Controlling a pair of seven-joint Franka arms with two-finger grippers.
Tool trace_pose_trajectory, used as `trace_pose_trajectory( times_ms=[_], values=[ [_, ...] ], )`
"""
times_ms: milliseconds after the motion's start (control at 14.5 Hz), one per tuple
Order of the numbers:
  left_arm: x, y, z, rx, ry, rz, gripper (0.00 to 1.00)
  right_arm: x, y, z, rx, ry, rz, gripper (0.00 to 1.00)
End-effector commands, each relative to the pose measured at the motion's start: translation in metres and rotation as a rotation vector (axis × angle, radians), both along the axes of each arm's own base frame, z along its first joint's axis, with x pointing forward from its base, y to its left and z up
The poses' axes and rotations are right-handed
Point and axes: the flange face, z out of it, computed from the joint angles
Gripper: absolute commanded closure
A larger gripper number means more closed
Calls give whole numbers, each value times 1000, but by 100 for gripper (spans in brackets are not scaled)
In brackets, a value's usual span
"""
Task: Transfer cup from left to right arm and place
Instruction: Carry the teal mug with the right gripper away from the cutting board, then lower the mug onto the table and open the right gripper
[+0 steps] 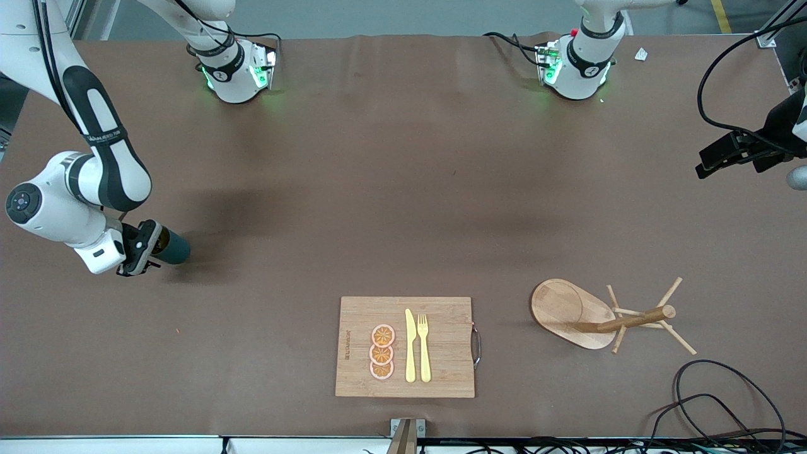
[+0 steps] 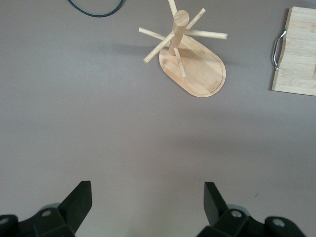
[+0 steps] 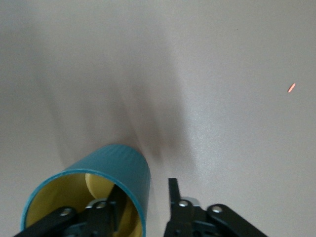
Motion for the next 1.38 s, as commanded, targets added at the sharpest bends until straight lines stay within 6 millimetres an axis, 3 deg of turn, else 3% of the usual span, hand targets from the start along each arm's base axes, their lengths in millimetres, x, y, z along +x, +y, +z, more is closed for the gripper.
trace_pose_trajectory(
  times_ms=[0, 206, 413, 550, 1032, 1169, 1307],
  values=[
    [0, 3, 3, 13, -2, -6, 0, 5, -3, 3, 25, 0, 3, 0],
    [-1, 4, 5, 13, -7, -3, 0, 8, -1, 20, 37, 47, 16, 0],
    [-1, 5, 5, 13, -7, -9, 0, 12, -2, 79, 27, -7, -18, 0],
    [-1, 7, 3, 12, 3, -4, 0, 8, -2, 90, 101, 66, -155, 0],
    [-8, -17, -2, 8, 26, -46, 0, -26, 7, 209, 134, 99, -719, 0],
    [-13, -26, -4, 8, 33, -62, 0, -46, 19, 239, 124, 148, -916, 0],
    [-17, -34, 0, 9, 27, -75, 0, -62, 36, 249, 105, 189, -1107, 0]
  ],
)
